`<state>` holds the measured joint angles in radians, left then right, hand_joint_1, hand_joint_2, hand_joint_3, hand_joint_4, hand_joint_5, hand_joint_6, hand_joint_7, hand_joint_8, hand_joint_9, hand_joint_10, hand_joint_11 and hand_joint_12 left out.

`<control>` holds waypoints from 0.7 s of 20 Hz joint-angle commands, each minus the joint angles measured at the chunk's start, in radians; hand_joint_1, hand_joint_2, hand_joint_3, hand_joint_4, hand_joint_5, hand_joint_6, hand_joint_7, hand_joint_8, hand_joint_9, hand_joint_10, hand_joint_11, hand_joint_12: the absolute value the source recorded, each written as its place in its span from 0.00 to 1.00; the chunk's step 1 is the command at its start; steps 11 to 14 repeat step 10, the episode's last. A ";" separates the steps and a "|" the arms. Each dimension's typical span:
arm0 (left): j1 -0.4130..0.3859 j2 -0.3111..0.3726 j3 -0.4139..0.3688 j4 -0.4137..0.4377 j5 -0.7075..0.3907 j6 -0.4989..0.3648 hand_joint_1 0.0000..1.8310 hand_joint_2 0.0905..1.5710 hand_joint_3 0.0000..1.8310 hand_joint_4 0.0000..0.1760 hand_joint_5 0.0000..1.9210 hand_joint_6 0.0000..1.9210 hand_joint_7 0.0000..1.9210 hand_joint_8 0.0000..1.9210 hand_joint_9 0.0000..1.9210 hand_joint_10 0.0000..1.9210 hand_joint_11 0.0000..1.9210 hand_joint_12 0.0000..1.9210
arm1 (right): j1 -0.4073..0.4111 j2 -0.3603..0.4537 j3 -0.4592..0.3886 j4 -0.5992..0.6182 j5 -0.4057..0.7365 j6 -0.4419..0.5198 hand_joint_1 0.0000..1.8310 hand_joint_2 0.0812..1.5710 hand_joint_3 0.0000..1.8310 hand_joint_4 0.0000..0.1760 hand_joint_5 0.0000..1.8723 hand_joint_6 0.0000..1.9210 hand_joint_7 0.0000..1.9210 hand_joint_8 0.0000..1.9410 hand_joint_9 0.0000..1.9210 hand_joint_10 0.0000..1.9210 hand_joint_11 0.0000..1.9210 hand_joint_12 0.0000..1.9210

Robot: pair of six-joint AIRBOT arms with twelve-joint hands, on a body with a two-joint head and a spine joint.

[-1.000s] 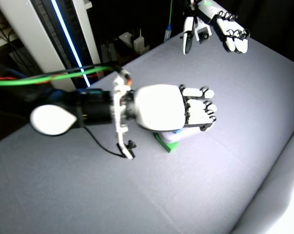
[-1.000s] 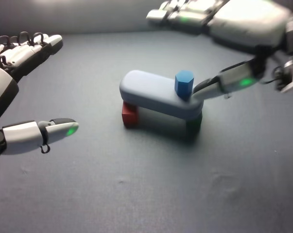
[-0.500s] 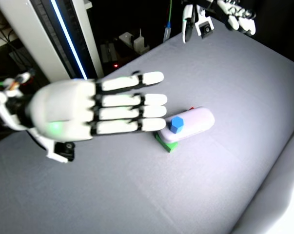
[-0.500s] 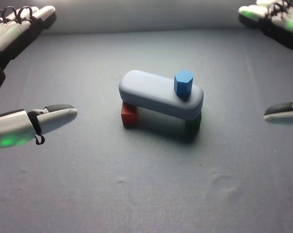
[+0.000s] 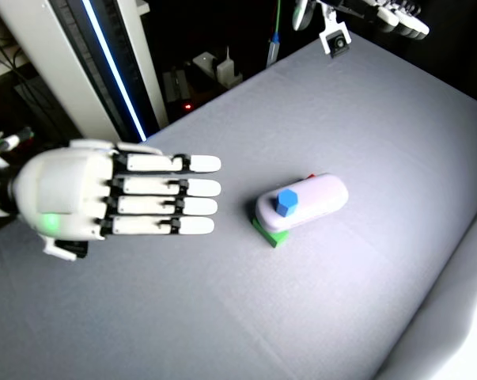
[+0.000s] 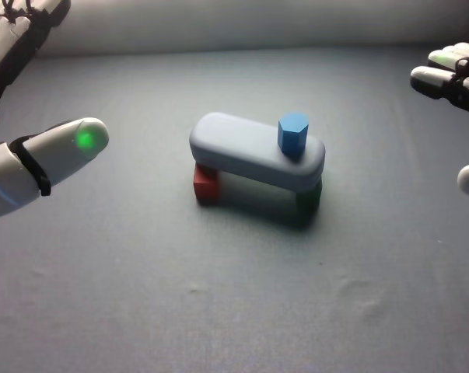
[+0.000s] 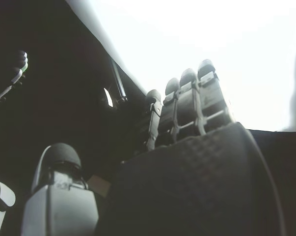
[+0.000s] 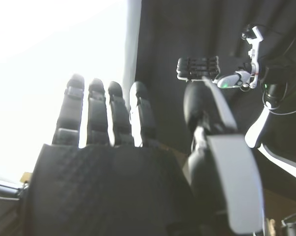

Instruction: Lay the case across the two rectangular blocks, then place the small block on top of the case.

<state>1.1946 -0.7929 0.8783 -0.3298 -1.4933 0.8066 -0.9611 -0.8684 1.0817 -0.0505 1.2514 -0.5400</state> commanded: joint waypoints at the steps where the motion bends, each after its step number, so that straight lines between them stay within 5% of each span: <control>1: -0.006 0.006 0.003 0.007 -0.118 -0.003 0.00 0.66 0.00 0.68 0.00 0.00 0.00 0.00 0.00 0.00 0.00 0.00 | 0.003 0.006 -0.002 0.032 0.137 0.000 0.00 0.82 0.00 0.34 0.02 0.00 0.00 0.00 0.00 0.00 0.00 0.00; 2: -0.006 0.006 0.005 0.008 -0.112 -0.002 0.00 0.67 0.01 0.54 0.00 0.00 0.00 0.00 0.00 0.00 0.00 0.00 | -0.002 0.007 -0.002 0.035 0.137 0.000 0.00 0.81 0.00 0.31 0.02 0.00 0.00 0.00 0.00 0.00 0.00 0.00; 3: -0.006 0.006 0.005 0.009 -0.108 -0.002 0.00 0.68 0.01 0.51 0.00 0.00 0.00 0.00 0.00 0.00 0.00 0.00 | -0.009 0.006 -0.002 0.039 0.137 0.000 0.00 0.81 0.00 0.25 0.02 0.00 0.00 0.00 0.00 0.00 0.00 0.00; 4: -0.007 0.006 0.006 0.010 -0.105 -0.002 0.00 0.70 0.02 0.30 0.00 0.00 0.00 0.00 0.00 0.00 0.00 0.00 | -0.016 0.006 -0.002 0.042 0.137 0.000 0.00 0.81 0.00 0.31 0.02 0.00 0.00 0.00 0.00 0.00 0.00 0.00; 6: -0.007 0.006 0.005 0.010 -0.106 -0.002 0.00 0.72 0.03 0.13 0.00 0.00 0.00 0.00 0.00 0.00 0.00 0.00 | -0.019 0.005 -0.002 0.043 0.137 0.000 0.00 0.81 0.00 0.29 0.03 0.00 0.00 0.00 0.00 0.00 0.01 0.00; 7: -0.006 0.006 0.005 0.010 -0.109 -0.002 0.00 0.70 0.02 0.15 0.00 0.00 0.00 0.00 0.00 0.00 0.00 0.00 | -0.019 0.004 -0.002 0.043 0.138 0.000 0.00 0.82 0.00 0.26 0.03 0.00 0.00 0.00 0.00 0.00 0.00 0.00; 9: -0.006 0.005 0.005 0.010 -0.124 -0.002 0.00 0.70 0.02 0.45 0.00 0.00 0.00 0.00 0.00 0.00 0.00 0.00 | -0.020 0.002 -0.004 0.052 0.165 0.000 0.00 0.82 0.00 0.45 0.02 0.00 0.01 0.00 0.00 0.00 0.00 0.00; 14: -0.006 0.005 0.005 0.005 -0.131 -0.002 0.00 0.69 0.02 0.41 0.00 0.00 0.00 0.00 0.00 0.00 0.00 0.00 | -0.029 -0.001 -0.005 0.072 0.196 0.000 0.00 0.81 0.00 0.42 0.03 0.00 0.01 0.00 0.01 0.00 0.00 0.00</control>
